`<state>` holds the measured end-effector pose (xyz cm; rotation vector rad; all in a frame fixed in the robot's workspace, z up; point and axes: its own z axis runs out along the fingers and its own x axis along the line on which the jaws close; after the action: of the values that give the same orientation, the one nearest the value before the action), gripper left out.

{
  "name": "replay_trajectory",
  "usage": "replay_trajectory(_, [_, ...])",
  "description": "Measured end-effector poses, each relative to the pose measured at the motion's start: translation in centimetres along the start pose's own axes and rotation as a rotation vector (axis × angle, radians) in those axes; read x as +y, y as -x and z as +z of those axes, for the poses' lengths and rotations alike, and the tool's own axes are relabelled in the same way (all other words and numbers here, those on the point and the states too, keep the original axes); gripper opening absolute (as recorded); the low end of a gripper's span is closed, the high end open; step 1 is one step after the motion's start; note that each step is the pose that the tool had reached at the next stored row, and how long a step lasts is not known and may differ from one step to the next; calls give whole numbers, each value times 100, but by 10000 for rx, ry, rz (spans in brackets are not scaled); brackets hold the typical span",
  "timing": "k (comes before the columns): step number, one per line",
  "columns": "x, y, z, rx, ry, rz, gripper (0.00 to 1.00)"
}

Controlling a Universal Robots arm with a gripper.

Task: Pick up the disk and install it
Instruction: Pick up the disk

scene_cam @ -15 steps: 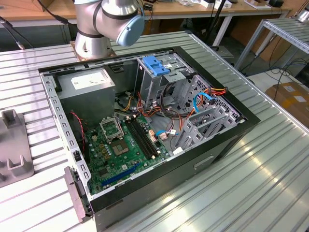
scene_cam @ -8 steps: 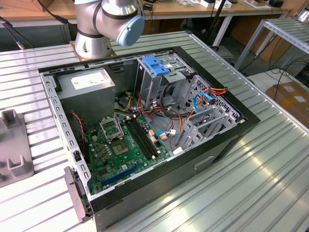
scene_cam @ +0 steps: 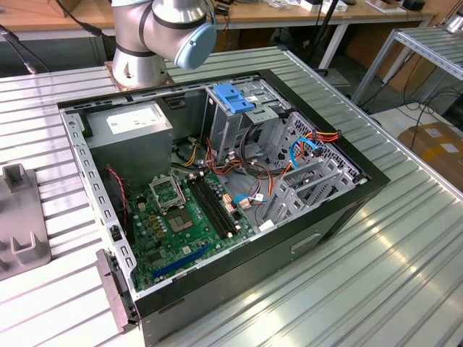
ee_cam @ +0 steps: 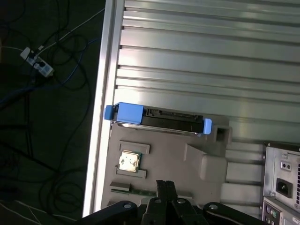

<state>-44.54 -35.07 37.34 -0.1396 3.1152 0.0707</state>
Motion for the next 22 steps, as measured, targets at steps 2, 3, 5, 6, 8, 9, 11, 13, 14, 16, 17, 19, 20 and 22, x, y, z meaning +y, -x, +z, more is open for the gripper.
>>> replay_trajectory(2, [1, 0, 0, 3, 2, -62, 10])
replay_trajectory(3, [1, 0, 0, 4, 2, -86, 10])
replay_trajectory(5, [1, 0, 0, 6, 4, -147, 10])
replay_trajectory(6, [2, 0, 0, 8, 5, -175, 10])
replay_trajectory(8, [2, 0, 0, 11, 6, -245, 10])
replay_trajectory(9, [3, 0, 0, 12, 7, -273, 10])
replay_trajectory(11, [5, 1, 0, 15, 9, -354, 10])
replay_trajectory(13, [7, 1, 0, 20, 11, -442, 10])
replay_trajectory(14, [7, 1, 0, 20, 12, -469, 10])
replay_trajectory(16, [8, 1, 0, 24, 13, -539, 10])
replay_trajectory(17, [9, 1, 1, 26, 14, -585, 10])
replay_trajectory(19, [12, 1, 1, 28, 16, -650, 10])
replay_trajectory(20, [13, 1, 1, 30, 16, -684, 10])
replay_trajectory(22, [16, 2, 1, 33, 18, -752, 10])
